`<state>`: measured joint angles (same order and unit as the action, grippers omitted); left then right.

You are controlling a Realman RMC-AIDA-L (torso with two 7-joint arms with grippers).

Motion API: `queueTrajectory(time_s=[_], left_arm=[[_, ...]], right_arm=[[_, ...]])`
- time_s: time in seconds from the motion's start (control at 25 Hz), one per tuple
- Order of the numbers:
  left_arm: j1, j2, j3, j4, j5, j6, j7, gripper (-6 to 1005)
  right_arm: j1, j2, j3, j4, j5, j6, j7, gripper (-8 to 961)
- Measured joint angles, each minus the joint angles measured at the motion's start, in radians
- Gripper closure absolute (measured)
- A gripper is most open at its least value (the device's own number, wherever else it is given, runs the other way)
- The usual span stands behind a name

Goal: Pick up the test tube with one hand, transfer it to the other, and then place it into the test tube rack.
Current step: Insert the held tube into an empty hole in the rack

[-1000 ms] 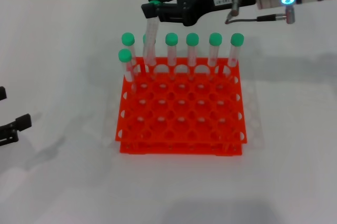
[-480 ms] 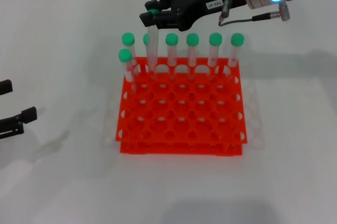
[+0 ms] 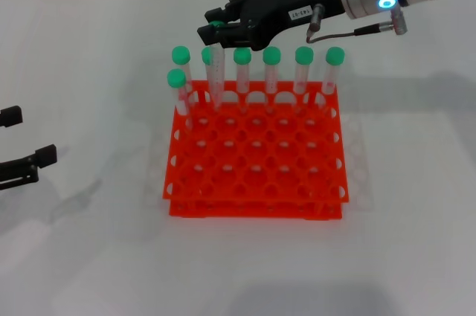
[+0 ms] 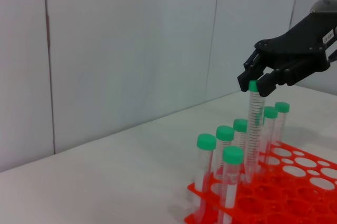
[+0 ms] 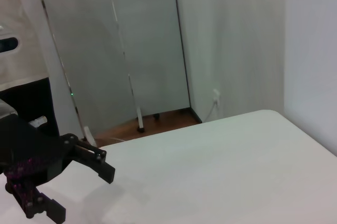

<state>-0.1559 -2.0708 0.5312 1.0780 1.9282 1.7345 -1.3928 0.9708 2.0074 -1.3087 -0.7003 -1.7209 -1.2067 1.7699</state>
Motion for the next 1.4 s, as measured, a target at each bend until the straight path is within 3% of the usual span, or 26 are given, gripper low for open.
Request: queueTrajectory(time_s=[1.4], left_arm=[[-0.025, -0.002, 0.005, -0.014, 0.025, -0.019, 0.008, 105]], right_arm=[[0.031, 0.013, -0.095, 0.003, -0.002, 0.068, 0.023, 647]])
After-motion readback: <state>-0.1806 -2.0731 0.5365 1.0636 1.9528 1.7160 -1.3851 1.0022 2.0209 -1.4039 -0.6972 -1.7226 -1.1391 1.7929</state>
